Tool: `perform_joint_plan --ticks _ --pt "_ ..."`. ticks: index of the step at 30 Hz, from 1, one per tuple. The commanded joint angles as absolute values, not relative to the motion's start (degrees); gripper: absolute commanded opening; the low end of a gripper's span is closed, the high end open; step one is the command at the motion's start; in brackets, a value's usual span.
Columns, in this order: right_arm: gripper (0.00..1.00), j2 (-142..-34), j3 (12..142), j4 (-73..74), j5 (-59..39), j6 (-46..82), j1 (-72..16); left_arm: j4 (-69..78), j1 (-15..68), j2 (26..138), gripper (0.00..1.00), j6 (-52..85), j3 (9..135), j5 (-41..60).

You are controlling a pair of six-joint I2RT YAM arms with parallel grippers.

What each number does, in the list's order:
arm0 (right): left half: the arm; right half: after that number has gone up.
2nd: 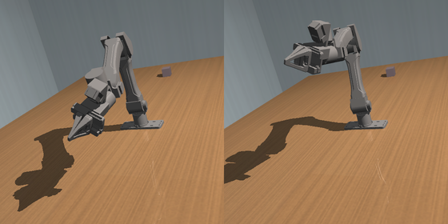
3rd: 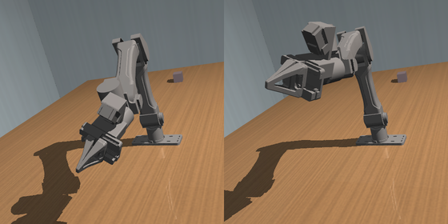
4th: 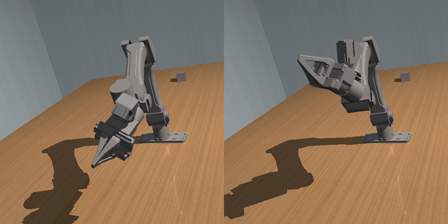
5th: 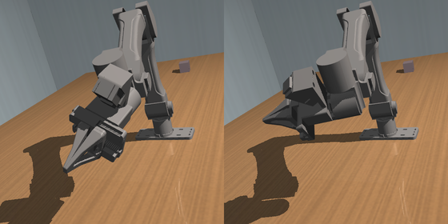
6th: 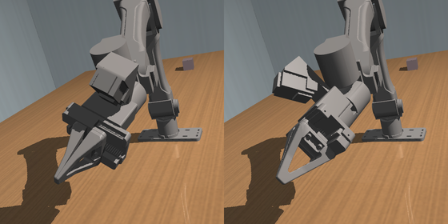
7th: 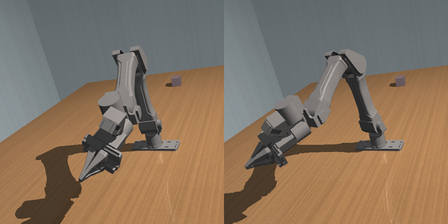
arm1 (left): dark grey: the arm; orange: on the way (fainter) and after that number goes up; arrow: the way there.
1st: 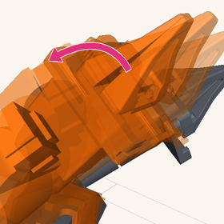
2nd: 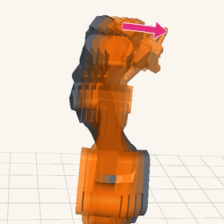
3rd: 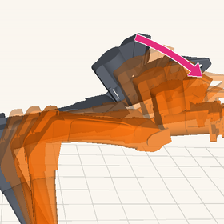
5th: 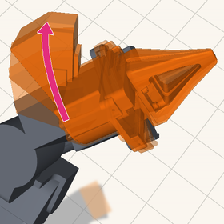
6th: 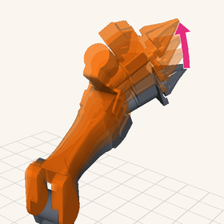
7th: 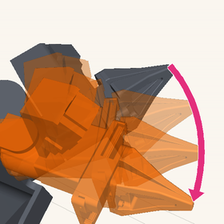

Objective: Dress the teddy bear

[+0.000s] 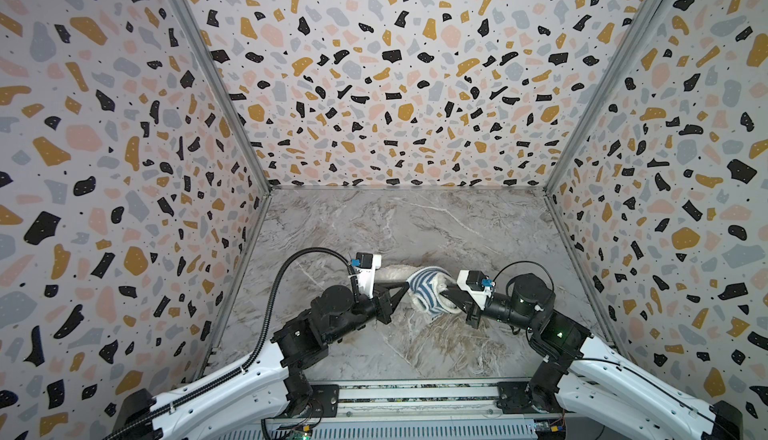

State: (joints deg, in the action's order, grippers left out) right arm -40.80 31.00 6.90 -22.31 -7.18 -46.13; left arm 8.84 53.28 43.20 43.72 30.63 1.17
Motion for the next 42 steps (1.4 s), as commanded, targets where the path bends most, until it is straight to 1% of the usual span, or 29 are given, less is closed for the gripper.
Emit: perform_joint_plan --ticks 1,6,11,15,20,25,31,34,36,38,40,42 --pt "0.00 -39.7 32.5 6.8 -23.4 -9.2 -46.2 5.6 51.2 41.4 0.00 43.9 30.6 -3.6" --pt "0.00 -40.3 34.0 3.3 -22.8 -11.8 -48.5 4.8 47.1 40.9 0.00 45.1 29.3 -3.0" --pt "0.00 -41.7 36.0 -0.6 -18.7 -15.2 -53.6 4.2 46.8 43.7 0.00 44.0 30.0 -2.5" --pt "0.00 -39.3 35.7 1.6 -17.0 -15.6 -56.2 1.5 46.5 46.1 0.00 42.5 29.2 -3.7" --pt "0.00 -35.3 34.7 5.6 -17.8 -14.5 -56.4 0.2 45.7 47.1 0.00 42.2 25.6 -4.1" --pt "0.00 -34.3 34.3 6.6 -16.9 -13.2 -56.4 0.0 45.0 46.4 0.00 41.6 23.8 -3.1" --pt "0.00 -35.0 33.3 10.4 -10.5 -7.5 -56.3 -0.6 45.0 46.9 0.00 38.2 25.9 2.6" --pt "0.00 -37.8 34.2 10.4 -5.9 -3.5 -56.3 2.8 45.0 45.1 0.00 38.3 27.1 6.0" --pt "0.00 -40.2 35.4 10.4 -3.3 0.2 -56.3 5.6 45.0 42.8 0.14 39.2 27.3 6.4" --pt "0.00 -42.8 36.9 9.6 -0.3 4.6 -56.2 6.3 45.0 41.0 0.25 39.8 27.5 5.6" --pt "0.00 -44.6 37.7 9.1 2.0 8.0 -56.2 4.9 45.0 39.8 0.32 39.5 27.6 4.1" --pt "0.00 -45.6 37.5 9.5 4.2 12.2 -56.2 4.1 45.0 38.7 0.36 39.4 27.0 3.2"
